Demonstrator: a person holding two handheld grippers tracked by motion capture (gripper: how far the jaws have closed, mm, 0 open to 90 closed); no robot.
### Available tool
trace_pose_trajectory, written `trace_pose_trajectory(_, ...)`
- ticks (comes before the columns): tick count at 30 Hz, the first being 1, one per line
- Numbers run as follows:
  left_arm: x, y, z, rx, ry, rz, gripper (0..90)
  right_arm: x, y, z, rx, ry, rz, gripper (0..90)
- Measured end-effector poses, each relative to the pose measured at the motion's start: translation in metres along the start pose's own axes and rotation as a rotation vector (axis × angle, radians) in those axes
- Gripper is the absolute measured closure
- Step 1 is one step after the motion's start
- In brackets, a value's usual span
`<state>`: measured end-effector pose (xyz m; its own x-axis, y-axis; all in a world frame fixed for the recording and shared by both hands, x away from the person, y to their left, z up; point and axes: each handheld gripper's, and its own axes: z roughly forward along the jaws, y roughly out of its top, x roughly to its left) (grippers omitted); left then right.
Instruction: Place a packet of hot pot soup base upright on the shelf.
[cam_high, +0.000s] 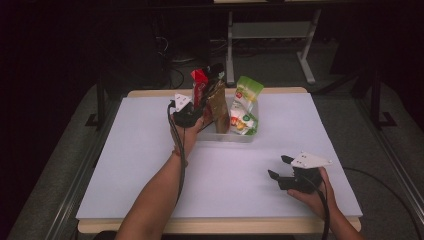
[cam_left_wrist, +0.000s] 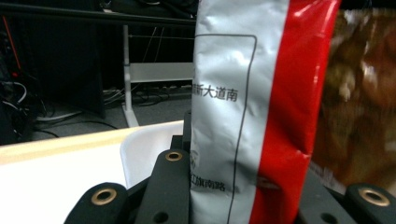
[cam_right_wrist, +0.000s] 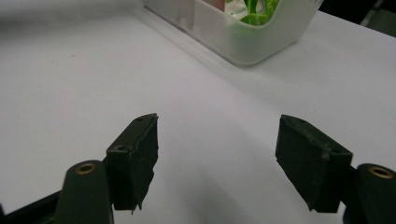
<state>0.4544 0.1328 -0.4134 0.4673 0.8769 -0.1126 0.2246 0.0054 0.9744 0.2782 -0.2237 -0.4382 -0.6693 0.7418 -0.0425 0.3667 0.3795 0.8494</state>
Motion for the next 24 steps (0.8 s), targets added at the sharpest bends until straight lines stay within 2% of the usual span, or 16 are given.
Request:
trace_pose_trajectory(2,-0.001,-0.002,-0.001,-0.010,-0.023,0.020,76.0,0.001,0.000,0.001,0.005,0.005,-0.003,28.9)
trace_pose_trajectory(5,0.000,-0.002,0.001,0.027,-0.049,0.034,74.5,0.003,0.000,0.003,0.020,0.021,-0.016,28.5)
trace_pose_trajectory(8,-0.002,-0.004,0.001,0.079,-0.052,0.096,75.0,0.005,0.001,0.004,0.022,0.026,-0.028,28.5)
trace_pose_trajectory(9,-0.003,-0.004,0.001,0.088,-0.050,0.099,75.0,0.006,0.001,0.004,0.022,0.025,-0.028,28.5)
trace_pose_trajectory(11,-0.001,-0.007,0.001,0.113,-0.050,0.078,75.7,0.005,0.001,0.004,0.022,0.025,-0.023,28.5)
trace_pose_trajectory(14,-0.001,-0.013,0.000,0.129,-0.045,0.106,76.8,0.004,0.000,0.003,0.022,0.022,-0.015,28.4)
trace_pose_trajectory(15,-0.002,-0.014,-0.001,0.131,-0.042,0.099,76.8,0.003,0.000,0.002,0.020,0.022,-0.017,28.4)
trace_pose_trajectory(20,-0.004,-0.013,-0.002,0.161,-0.034,0.134,76.5,0.003,0.001,0.002,0.018,0.025,-0.007,28.4)
trace_pose_trajectory(24,-0.004,-0.014,-0.002,0.158,-0.032,0.148,76.1,0.004,0.001,0.003,0.023,0.025,-0.018,28.2)
